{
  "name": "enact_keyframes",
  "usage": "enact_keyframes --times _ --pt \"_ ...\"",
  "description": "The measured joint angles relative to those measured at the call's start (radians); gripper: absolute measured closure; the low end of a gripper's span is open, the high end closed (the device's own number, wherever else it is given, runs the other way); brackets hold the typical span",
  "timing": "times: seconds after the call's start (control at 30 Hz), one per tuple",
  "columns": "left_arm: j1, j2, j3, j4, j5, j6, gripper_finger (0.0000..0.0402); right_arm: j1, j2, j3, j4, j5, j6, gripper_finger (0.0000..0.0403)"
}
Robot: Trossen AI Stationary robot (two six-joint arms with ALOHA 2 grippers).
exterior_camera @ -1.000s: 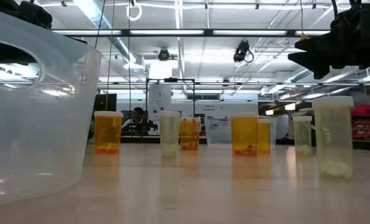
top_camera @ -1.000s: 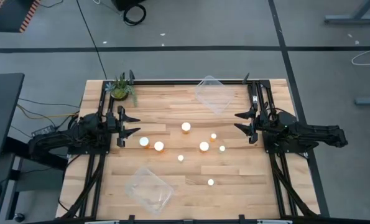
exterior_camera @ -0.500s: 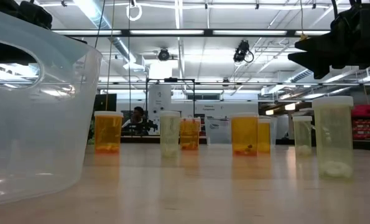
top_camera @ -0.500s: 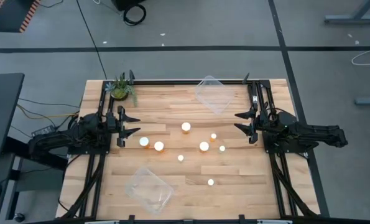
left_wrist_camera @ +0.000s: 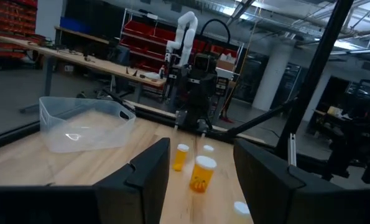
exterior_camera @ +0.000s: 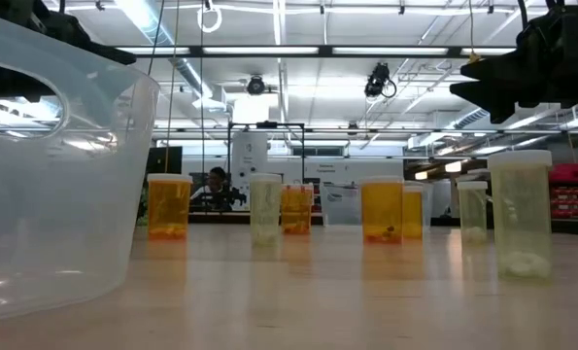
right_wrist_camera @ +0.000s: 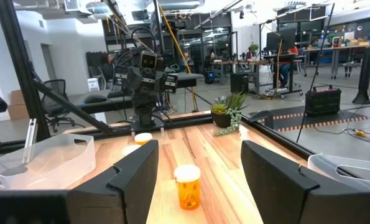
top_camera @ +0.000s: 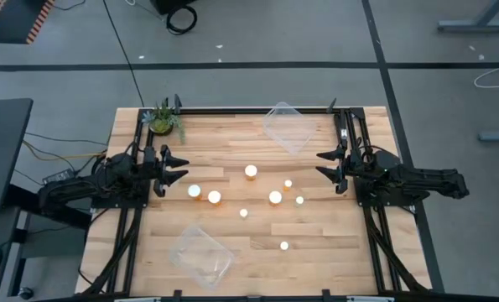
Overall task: Pick and place medicine bottles into bin by pill shape (circle, oval)
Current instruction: Put the orange capsule bottle into the bottom transparent bin
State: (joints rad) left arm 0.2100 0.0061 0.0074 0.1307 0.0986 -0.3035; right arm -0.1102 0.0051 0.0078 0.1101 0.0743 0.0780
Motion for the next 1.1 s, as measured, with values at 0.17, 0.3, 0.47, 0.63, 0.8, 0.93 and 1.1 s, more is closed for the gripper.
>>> enact_keyframes --times 0.17,0.3,0.47,0.63,0.8,0.93,1.1 --pt "0.0 0.0 0.0 0.002 -0.004 0.029 0.0218 0.0 0.0 0.0 0.0 0.0 0.0 0.0166" --pt "0.0 0.0 0.0 0.0 -0.01 0.077 0.022 0.0 0.0 0.0 0.0 0.0 0.0 0.0166" --pt "0.0 0.0 0.0 -0.004 -0.012 0.036 0.0222 0.0 0.0 0.0 0.0 0.0 0.0 0.0166" --pt "0.0 0.0 0.0 -0.008 -0.036 -0.06 0.0229 0.0 0.0 0.0 0.0 0.0 0.0 0.0166" --pt "0.0 0.001 0.0 -0.021 -0.057 -0.096 0.023 0.0 0.0 0.0 0.0 0.0 0.0 0.0166" --pt "0.0 0.027 0.0 -0.043 -0.086 -0.052 0.023 0.0 0.0 0.0 0.0 0.0 0.0 0.0166" --pt "0.008 0.12 0.002 -0.045 -0.098 -0.059 0.023 0.0 0.0 0.0 0.0 0.0 0.0 0.0166"
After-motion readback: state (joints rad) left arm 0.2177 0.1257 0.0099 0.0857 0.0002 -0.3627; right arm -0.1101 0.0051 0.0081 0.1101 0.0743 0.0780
